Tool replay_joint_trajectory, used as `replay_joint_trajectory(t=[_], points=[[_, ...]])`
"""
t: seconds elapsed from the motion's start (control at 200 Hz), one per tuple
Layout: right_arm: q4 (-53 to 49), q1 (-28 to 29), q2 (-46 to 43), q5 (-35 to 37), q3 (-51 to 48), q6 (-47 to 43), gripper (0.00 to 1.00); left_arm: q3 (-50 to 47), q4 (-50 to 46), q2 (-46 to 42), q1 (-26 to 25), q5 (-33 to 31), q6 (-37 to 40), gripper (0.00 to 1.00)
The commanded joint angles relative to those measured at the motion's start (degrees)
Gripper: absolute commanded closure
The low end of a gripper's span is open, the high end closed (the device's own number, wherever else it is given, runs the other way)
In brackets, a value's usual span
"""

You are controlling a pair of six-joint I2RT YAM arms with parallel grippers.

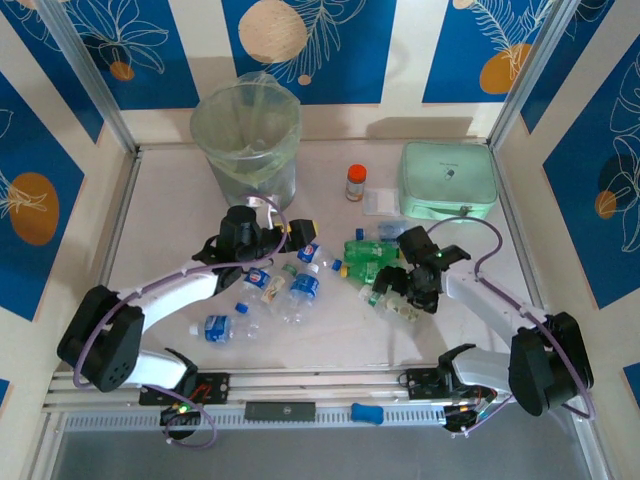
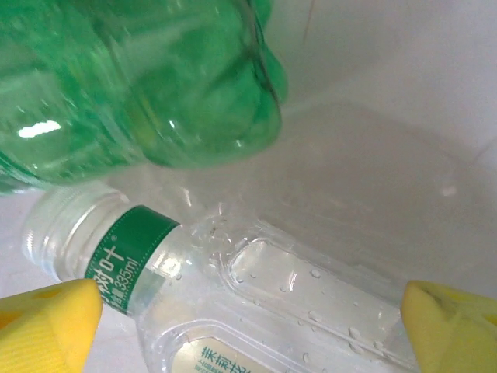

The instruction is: Put the plastic bottles in the bin

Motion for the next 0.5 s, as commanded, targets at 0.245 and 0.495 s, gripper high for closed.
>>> replay_joint_trajectory(t=[0.245,0.495], points=[[-1.0,9.6,-4.1,-0.3,-3.5,11.9,0.01,1.9,3.1,1.6,-0.5,1.9,-1.5,0.01],[0.3,15.2,-1.1,1.3,-2.2,13.8,0.01,0.9,3.1,0.9,-0.5,1.7,-1.9,0.0]])
